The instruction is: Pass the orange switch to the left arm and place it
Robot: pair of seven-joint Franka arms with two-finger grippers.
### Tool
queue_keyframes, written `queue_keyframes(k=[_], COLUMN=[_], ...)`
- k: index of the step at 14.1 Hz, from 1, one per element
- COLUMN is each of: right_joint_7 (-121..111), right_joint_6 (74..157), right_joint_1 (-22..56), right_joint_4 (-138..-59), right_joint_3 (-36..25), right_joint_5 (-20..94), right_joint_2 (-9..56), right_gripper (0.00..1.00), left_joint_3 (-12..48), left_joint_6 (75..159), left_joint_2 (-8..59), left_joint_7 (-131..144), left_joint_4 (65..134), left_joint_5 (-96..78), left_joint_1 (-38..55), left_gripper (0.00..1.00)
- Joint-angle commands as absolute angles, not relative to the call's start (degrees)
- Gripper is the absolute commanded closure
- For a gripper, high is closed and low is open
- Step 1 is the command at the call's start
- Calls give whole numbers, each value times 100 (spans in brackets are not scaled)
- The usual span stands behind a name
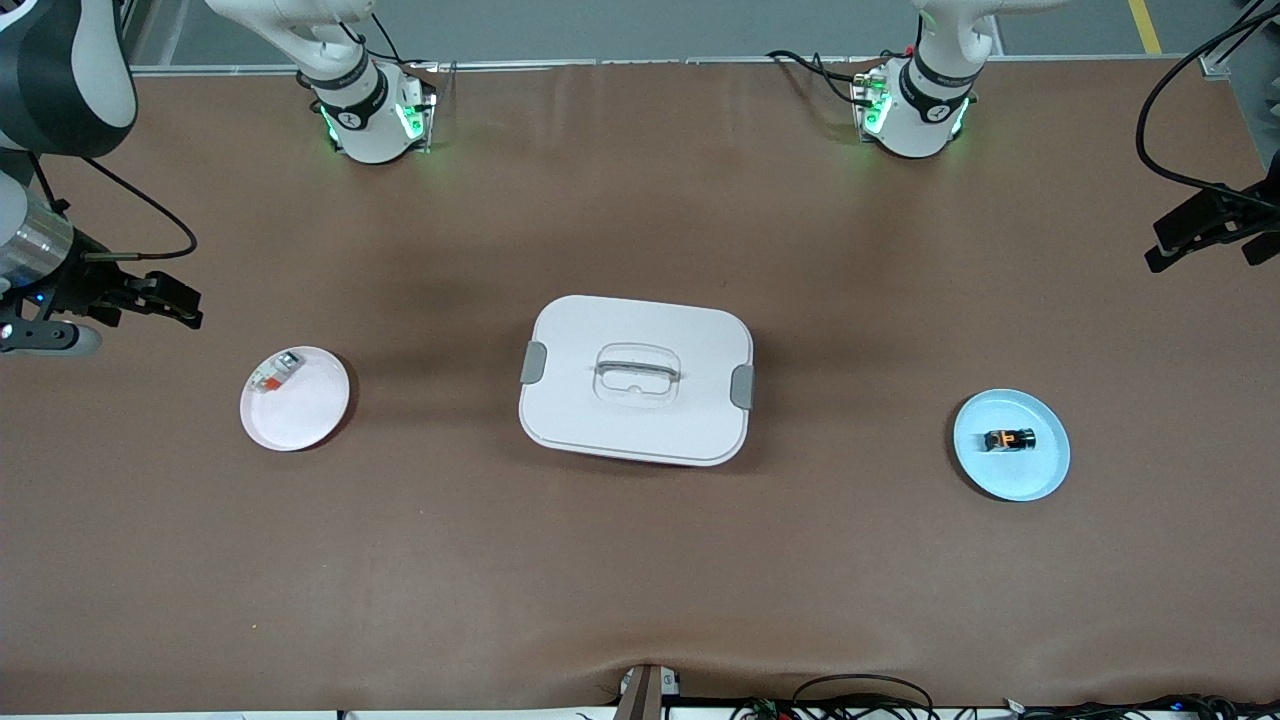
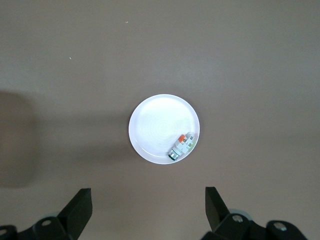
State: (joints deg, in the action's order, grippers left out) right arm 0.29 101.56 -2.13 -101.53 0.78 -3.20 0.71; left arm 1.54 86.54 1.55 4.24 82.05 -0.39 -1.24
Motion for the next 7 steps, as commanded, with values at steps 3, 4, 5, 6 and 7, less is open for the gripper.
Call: queue_keyframes(k=[3,4,5,6,7], right_joint_7=[-35,-35,-44,-44,-44], right_joint_6=[10063,10063,10063,10063,10063], right_joint_1=[-202,-202,-202,-202,-202], right_joint_4=[-10063,-10063,-10063,-10063,-10063], right_joint_3=[88,88,88,88,88], right_joint_5=[-272,-272,-272,-272,-272], right_joint_2=[97,97,97,97,97], right_gripper=[0,0,0,0,0], left_joint_3=[70,44,-17,-44,-44], left_joint_6=[8351,8315,8306,8306,8280], left_joint_2=[-53,-96,-140,-149,-210], left_joint_7=[334,334,325,316,316], left_joint_4=[8262,8270,8288,8297,8340], left_joint_5=[-44,-35,-35,-44,-44], left_joint_1=[0,52,53,61,88], left_gripper=[0,0,0,0,0])
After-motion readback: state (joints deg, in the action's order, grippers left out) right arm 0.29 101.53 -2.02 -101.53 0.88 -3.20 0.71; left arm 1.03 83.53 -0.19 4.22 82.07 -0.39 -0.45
